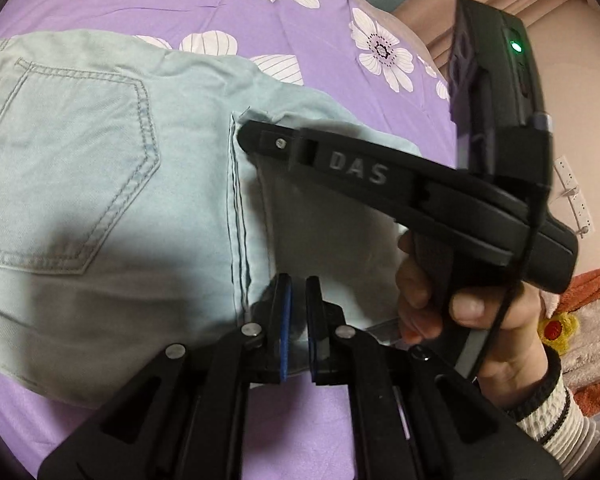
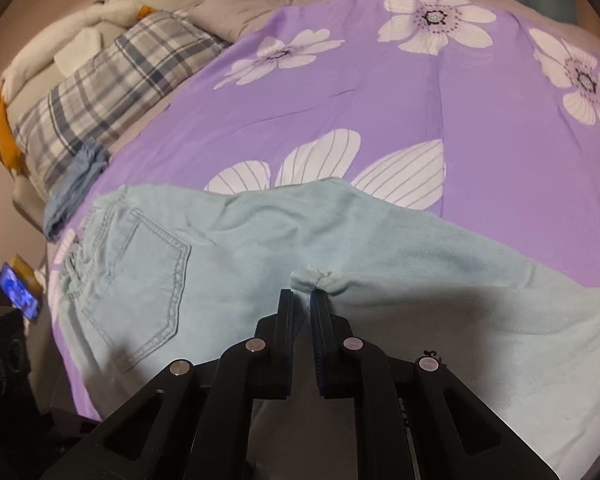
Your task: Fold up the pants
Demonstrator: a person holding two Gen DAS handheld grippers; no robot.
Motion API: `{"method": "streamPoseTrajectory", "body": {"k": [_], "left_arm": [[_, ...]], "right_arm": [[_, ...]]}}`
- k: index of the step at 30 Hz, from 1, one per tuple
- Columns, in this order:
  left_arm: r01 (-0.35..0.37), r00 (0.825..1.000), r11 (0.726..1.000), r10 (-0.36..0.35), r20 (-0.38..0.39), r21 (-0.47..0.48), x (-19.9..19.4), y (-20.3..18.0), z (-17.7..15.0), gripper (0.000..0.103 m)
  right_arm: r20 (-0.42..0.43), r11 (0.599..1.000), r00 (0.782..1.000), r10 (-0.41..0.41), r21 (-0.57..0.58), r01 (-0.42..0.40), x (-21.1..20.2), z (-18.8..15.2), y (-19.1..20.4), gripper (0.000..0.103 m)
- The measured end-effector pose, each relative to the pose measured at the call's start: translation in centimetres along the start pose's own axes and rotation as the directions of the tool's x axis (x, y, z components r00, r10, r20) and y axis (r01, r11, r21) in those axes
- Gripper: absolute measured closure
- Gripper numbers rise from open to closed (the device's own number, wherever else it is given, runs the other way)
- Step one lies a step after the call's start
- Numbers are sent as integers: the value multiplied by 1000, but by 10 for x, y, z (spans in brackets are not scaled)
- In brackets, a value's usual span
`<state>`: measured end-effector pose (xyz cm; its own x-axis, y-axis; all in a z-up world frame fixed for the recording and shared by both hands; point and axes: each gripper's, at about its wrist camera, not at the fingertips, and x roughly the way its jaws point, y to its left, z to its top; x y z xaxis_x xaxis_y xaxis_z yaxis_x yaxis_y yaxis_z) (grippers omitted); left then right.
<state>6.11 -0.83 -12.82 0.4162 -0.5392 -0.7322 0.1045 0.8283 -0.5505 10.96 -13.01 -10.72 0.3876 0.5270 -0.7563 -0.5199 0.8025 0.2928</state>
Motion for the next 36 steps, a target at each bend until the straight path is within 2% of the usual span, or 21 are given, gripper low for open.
{"method": "streamPoseTrajectory", "body": {"k": [2,4,5,8,11,14,19,21,24,26,27,28,30,31,33,36], "left_arm": [[-1,1000,1000,1,1,2,-1,0,-1,96],[2,1000,1000,-2,-1,0,-1,0,-1,96],[3,1000,1000,-3,-2,-2,0,1,-1,99],[-8,1000,1000,8,-3,1,0,0,-1,99],[0,1000,1000,0,-8,-10,3,2,3,99],[-10,1000,1000,10,-5,3,4,-1,4,99],[-4,1000,1000,4,-5,11,-2,-1,1,99],[5,1000,1000,-5,-4,12,-5,0,-1,99],[12,1000,1000,-12,-8,-8,-7,2,-2,99],[19,1000,1000,-20,-7,-10,-12,1,-3,97],[28,1000,1000,-28,-6,-9,-15,0,-3,97],[42,999,999,-42,-2,-12,-20,0,-4,94],[28,999,999,-28,22,-15,-35,4,-6,73],[16,999,1000,-16,36,-21,-42,7,-7,55],[41,997,998,-37,67,-54,-61,21,-12,52],[68,993,991,-56,106,-118,-89,42,-21,52]], "right_arm": [[9,999,1000,11,38,-12,-7,-7,-5,91],[16,1000,1000,7,27,-8,-18,-16,-3,91],[21,1000,1000,0,14,-1,-21,-20,-3,91],[26,999,999,-38,-24,39,-34,-44,-7,91],[35,999,999,-34,-20,35,-53,-75,-8,91],[60,994,994,-88,-66,92,-72,-98,1,91],[44,997,996,-80,-13,80,-94,-108,-2,91],[78,997,994,-75,29,73,-110,-109,-10,91],[192,987,970,-150,91,135,-136,-104,-31,91],[237,966,944,-230,174,192,-145,-100,-56,91],[229,954,935,-269,199,226,-144,-101,-66,91],[186,934,927,-325,220,283,-139,-104,-78,91],[116,907,914,-389,219,359,-129,-114,-92,91],[123,910,916,-383,220,351,-129,-120,-97,91],[153,915,920,-361,248,318,-133,-126,-104,91],[144,901,916,-373,292,321,-138,-120,-110,91]]}}
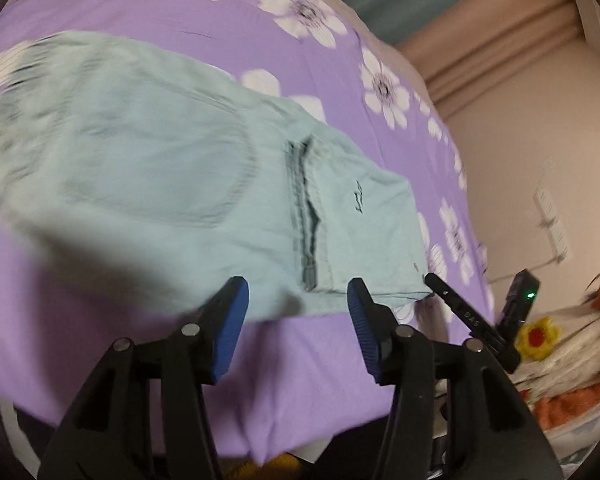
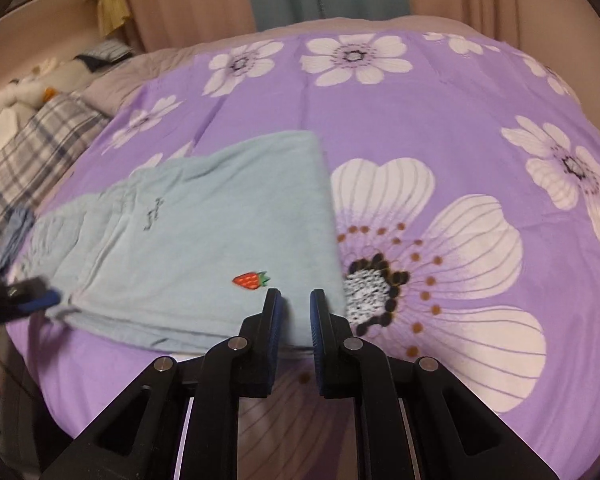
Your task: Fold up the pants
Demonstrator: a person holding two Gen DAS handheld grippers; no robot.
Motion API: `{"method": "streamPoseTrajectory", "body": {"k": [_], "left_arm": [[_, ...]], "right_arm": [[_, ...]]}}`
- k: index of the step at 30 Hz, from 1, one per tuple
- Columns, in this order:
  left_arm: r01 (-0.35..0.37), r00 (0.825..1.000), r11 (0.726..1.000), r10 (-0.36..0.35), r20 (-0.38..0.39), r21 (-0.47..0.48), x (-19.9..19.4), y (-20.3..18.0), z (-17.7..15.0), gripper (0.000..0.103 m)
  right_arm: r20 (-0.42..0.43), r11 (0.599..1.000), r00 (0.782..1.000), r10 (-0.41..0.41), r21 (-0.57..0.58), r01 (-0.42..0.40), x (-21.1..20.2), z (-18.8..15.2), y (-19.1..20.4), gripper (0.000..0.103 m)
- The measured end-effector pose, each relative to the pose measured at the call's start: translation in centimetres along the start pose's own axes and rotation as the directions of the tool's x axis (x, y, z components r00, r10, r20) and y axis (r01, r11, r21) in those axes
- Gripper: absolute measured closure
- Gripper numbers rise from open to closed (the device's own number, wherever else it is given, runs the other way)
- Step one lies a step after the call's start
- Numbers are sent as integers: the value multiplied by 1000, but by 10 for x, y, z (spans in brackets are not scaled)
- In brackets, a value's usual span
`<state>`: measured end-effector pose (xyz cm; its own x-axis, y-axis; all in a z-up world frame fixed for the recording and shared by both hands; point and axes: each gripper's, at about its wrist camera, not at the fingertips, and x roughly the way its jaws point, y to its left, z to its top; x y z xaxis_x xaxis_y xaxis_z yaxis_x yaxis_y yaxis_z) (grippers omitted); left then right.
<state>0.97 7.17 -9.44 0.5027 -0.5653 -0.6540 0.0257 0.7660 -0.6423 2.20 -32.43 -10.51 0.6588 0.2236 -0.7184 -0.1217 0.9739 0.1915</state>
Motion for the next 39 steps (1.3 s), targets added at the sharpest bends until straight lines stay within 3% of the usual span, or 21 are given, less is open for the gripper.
{"method": "streamPoseTrajectory", "body": {"k": [5,9,14,19,25,29,33,35,39], "left_arm": [[-9,997,990,20,79,-139,-40,38,-6,51],[-15,993,961,45,105,-278,-45,67,-10,50],[72,986,917,-6,167,-393,-42,88,-9,50],[138,967,879,-21,252,-457,-39,101,7,49],[63,958,901,65,278,-429,-37,97,30,50],[54,953,906,78,292,-420,-33,105,45,49],[38,957,914,83,278,-404,-29,111,51,56],[8,959,924,101,265,-383,-28,113,49,67],[15,966,922,86,243,-387,-26,119,50,70]], "right_arm": [[35,999,999,28,-39,-27,-14,3,16,91],[52,988,990,134,-85,-129,-11,8,47,90],[-4,957,964,264,-124,-263,7,6,93,89],[-52,933,949,310,-174,-315,14,2,123,89],[-101,916,930,355,-162,-367,22,6,135,89],[-128,903,910,395,-129,-410,32,15,146,89],[-135,902,918,372,-180,-392,45,31,170,89],[-132,908,928,347,-202,-368,54,41,183,89],[-158,926,943,294,-197,-322,85,56,201,89]]}}
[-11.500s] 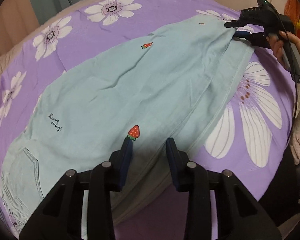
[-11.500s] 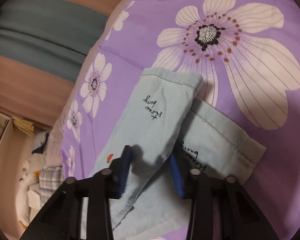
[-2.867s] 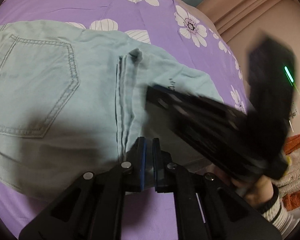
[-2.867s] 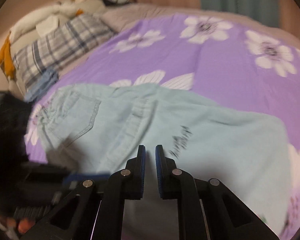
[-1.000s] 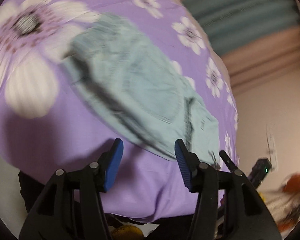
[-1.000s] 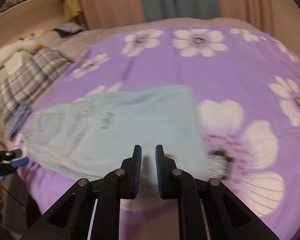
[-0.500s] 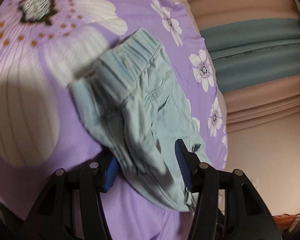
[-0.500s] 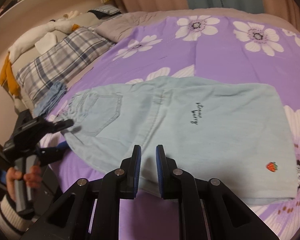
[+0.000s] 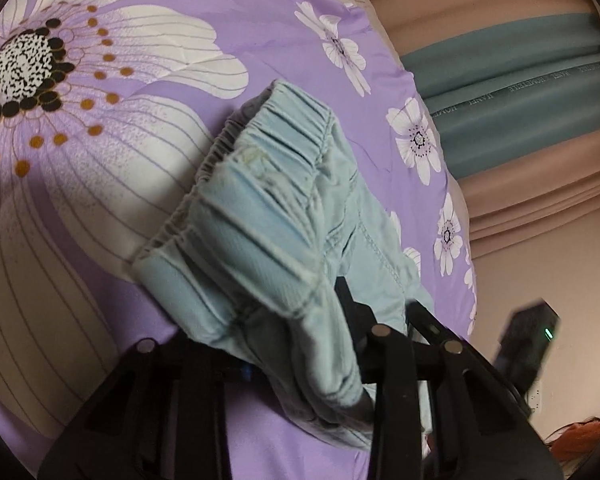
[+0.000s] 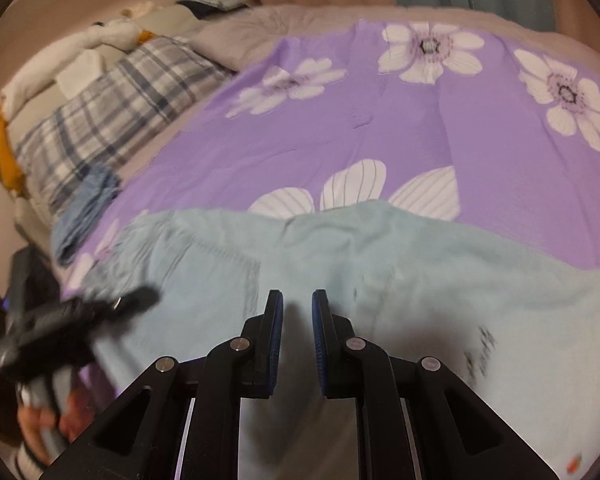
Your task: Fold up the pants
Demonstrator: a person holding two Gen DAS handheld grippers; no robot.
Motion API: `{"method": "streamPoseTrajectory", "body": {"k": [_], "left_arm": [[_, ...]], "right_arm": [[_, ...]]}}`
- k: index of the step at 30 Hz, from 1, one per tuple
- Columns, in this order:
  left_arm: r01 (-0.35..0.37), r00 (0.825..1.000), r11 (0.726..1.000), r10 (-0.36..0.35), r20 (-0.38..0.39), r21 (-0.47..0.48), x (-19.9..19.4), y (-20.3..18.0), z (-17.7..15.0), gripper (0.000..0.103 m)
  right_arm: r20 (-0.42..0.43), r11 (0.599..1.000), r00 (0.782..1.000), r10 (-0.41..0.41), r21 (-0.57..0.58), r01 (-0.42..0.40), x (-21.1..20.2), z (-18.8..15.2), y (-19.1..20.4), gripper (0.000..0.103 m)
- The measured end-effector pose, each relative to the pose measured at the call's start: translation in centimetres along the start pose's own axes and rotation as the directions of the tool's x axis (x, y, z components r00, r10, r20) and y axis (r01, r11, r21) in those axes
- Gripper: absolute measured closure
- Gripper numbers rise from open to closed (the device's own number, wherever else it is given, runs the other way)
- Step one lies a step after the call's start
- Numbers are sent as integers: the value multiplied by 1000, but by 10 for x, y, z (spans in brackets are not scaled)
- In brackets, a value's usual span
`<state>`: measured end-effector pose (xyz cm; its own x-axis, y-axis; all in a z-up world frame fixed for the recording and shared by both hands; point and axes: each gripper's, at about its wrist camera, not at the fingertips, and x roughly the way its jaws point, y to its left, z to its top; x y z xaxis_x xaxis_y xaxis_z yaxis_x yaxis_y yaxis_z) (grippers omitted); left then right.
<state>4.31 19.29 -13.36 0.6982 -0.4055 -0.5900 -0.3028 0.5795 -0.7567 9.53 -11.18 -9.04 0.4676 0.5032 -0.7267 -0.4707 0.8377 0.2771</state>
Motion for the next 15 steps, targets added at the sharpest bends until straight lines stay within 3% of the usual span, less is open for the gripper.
{"method": "streamPoseTrajectory", "body": {"k": [5,10,15], "left_arm": [[-29,999,1000,29,-20,11,2,-4,2,70],[-35,999,999,35,-20,25,3,-4,2,70],[-50,998,998,51,-22,41,7,-7,2,70]], "right_arm": [[-99,998,994,-49,38,53,35,5,-1,89],[-128,998,990,-57,24,61,24,-5,2,89],[-166,998,984,-68,-26,64,-1,-37,16,89]]}}
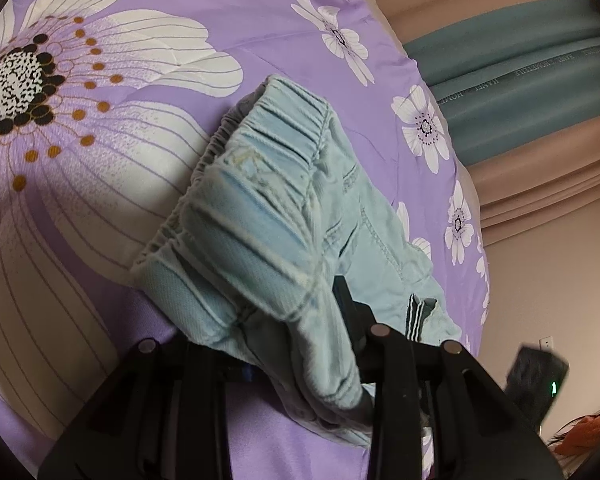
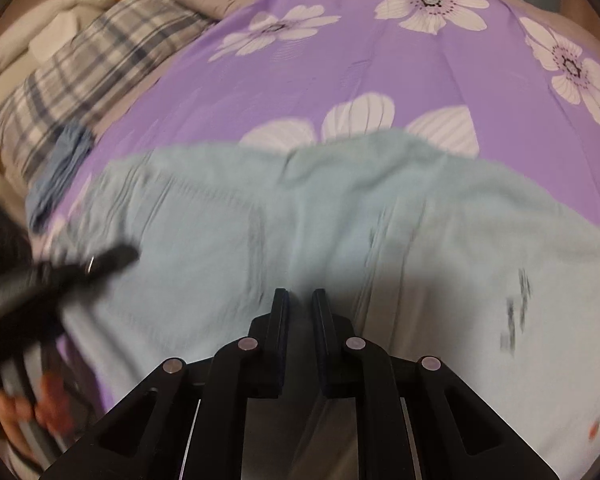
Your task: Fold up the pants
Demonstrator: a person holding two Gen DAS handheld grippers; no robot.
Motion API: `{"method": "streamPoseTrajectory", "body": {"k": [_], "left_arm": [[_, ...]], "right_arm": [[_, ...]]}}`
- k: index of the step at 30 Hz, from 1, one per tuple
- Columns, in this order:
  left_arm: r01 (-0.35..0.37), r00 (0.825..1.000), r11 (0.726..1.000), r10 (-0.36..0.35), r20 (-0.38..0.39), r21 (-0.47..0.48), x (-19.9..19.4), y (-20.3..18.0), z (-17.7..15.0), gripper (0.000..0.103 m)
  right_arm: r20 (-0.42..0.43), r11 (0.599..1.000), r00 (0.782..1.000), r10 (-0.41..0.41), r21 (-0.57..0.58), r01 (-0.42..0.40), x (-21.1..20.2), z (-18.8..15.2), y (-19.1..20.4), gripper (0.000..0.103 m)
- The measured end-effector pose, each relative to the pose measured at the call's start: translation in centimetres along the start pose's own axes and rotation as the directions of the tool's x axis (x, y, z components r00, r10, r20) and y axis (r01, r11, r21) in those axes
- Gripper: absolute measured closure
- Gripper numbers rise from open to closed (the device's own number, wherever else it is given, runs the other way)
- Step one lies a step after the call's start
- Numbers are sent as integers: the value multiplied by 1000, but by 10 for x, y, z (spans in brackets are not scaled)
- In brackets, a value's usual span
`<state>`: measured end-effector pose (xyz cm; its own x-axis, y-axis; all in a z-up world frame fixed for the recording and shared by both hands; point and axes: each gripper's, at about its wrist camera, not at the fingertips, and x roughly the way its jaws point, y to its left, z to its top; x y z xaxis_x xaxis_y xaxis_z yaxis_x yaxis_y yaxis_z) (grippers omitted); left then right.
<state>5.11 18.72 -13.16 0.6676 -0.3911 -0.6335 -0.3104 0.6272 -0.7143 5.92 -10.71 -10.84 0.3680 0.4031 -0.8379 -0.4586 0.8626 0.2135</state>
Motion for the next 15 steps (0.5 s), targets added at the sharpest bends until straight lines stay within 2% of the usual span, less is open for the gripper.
{"method": "streamPoseTrajectory", "body": {"k": [5,7,11,15], "left_arm": [[-16,1000,1000,16,-5,-1,2,-3,0,70],[-25,1000,1000,25,-6,5,2,-4,0,70],[-42,999,999,42,-11,13,2,-6,1,70],[-68,998,997,69,-15,26,3,-9,1,70]], "right_arm": [[-26,999,999,32,-10,-33,-15,-33,15,89],[-18,999,1000,17,-29,-18,-18,-42,17,89],[-5,1000,1000,22,-9,-22,-13,-38,9,89],[-10,1000,1000,6,-16,-7,-24,-41,15,89]]}}
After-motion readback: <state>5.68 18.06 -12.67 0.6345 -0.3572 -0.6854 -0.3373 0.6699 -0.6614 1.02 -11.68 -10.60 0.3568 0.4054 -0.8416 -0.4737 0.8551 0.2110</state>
